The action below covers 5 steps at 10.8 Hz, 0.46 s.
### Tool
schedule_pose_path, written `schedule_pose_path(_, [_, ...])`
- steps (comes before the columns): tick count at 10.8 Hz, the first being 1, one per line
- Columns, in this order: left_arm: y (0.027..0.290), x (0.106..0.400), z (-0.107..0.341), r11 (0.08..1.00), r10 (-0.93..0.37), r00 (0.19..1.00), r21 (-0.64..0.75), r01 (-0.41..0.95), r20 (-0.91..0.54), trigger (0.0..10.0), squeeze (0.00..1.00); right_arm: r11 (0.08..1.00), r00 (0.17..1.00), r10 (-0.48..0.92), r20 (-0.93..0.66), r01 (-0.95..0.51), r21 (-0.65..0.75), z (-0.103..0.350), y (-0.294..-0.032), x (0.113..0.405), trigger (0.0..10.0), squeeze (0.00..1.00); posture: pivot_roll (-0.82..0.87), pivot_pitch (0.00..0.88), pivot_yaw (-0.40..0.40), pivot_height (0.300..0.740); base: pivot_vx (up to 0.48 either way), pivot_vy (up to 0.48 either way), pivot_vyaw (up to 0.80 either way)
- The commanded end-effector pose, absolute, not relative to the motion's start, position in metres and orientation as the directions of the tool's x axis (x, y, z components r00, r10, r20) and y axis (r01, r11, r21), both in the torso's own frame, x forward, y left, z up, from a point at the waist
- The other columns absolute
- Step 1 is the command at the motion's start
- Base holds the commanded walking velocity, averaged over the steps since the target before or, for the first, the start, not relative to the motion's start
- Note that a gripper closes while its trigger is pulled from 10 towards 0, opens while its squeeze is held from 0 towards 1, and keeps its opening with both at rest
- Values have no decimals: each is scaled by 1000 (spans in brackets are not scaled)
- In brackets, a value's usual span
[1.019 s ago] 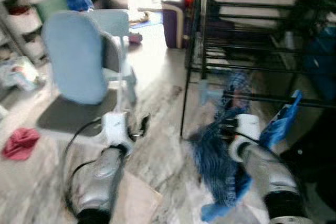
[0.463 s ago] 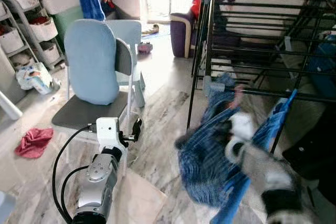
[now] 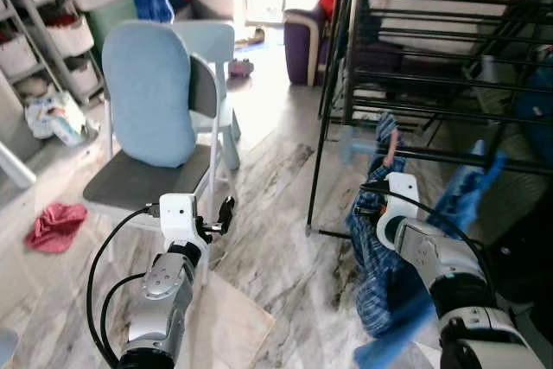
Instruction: Hang hanger
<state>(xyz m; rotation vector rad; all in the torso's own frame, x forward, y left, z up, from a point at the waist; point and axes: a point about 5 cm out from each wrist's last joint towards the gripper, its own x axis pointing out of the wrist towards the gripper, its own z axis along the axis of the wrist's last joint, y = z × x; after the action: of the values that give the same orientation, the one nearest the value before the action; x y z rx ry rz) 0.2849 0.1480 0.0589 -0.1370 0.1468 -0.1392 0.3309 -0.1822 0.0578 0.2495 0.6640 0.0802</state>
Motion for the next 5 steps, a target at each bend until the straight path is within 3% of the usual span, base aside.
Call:
schedule_pose_path(1, [150,287,63,982,-142,981,-143,123,-128,10000,0,958,791,148,-594,35,285,60,-184,334,10000,0,-85,0,12,740,0,0,0])
schedule_pose_path(5, [145,288,61,979,-162,977,-147,141,-138,10000,0,931,765,116,-634,138,337,45,-193,322,10000,0,-101,0,21,740,0,0,0])
